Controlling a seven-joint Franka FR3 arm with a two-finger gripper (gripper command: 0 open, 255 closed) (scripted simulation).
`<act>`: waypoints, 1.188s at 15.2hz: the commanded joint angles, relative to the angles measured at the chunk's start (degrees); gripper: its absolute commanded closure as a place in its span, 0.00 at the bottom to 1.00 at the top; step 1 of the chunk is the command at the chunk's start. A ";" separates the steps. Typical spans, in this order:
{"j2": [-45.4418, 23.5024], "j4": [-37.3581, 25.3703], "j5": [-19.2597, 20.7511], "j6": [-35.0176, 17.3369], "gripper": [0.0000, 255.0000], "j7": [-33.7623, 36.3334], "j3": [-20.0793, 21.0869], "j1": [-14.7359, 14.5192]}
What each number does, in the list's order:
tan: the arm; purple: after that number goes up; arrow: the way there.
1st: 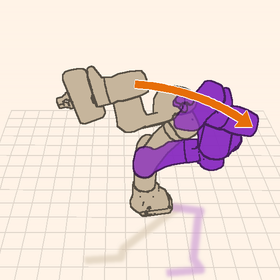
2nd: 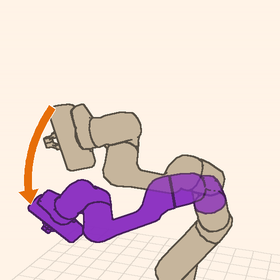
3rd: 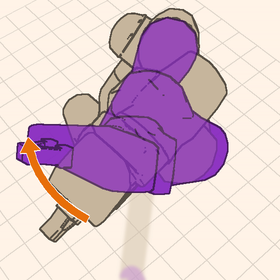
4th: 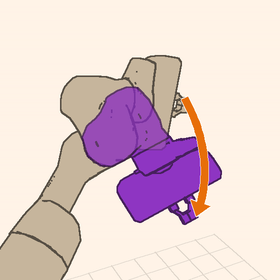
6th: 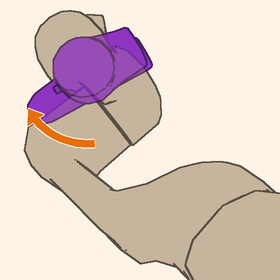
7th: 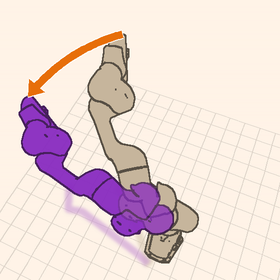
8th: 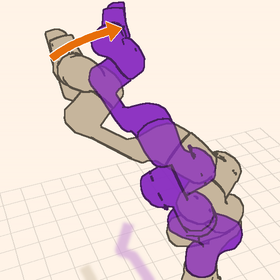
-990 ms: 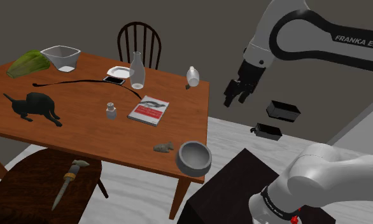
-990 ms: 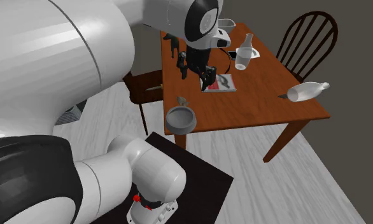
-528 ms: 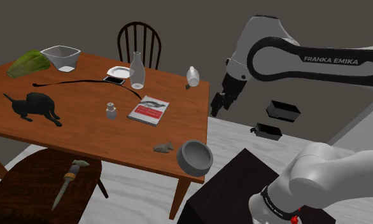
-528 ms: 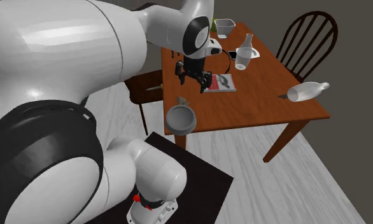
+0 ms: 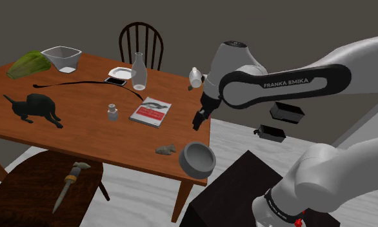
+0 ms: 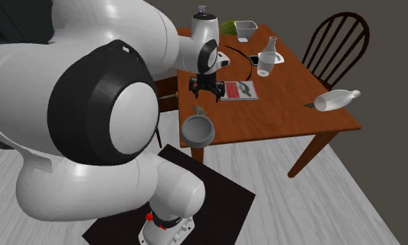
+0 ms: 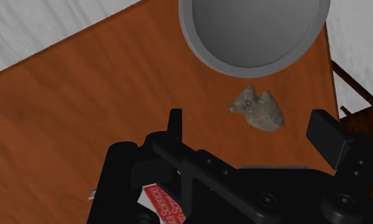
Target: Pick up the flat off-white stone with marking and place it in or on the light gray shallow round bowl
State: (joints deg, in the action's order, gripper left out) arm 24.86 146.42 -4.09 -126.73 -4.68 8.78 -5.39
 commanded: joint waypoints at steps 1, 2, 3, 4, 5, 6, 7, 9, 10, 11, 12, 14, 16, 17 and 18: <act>-3.71 0.27 1.00 -4.79 0.00 -1.10 1.19 -0.70; -5.69 0.18 1.68 -6.99 0.00 -1.52 1.78 -0.95; -7.71 0.02 2.47 -9.15 0.00 -1.85 2.39 -1.15; -9.77 -0.21 3.39 -11.27 0.00 -2.08 3.01 -1.31; -11.86 -0.51 4.46 -13.34 0.00 -2.21 3.63 -1.42; -14.00 -0.88 5.71 -15.37 0.00 -2.20 4.24 -1.50; -16.16 -1.32 7.15 -17.33 0.00 -2.06 4.85 -1.53; -20.59 -2.42 10.73 -21.03 0.00 -1.26 5.96 -1.56; -22.85 -3.08 12.90 -22.75 0.00 -0.57 6.43 -1.60; -25.13 -3.83 15.34 -24.37 0.00 0.31 6.78 -1.67; -27.43 -4.67 18.04 -25.86 0.00 1.39 6.98 -1.87; -31.99 -6.59 23.89 -28.46 0.00 3.94 6.71 -2.80; -33.69 -6.93 25.58 -29.67 0.00 5.17 5.97 -3.14; -34.55 -7.13 26.44 -30.26 0.00 5.80 5.62 -3.28; -35.42 -7.35 27.31 -30.84 0.00 6.44 5.25 -3.45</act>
State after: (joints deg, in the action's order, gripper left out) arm -9.61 139.30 22.13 -156.90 0.92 14.37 -8.60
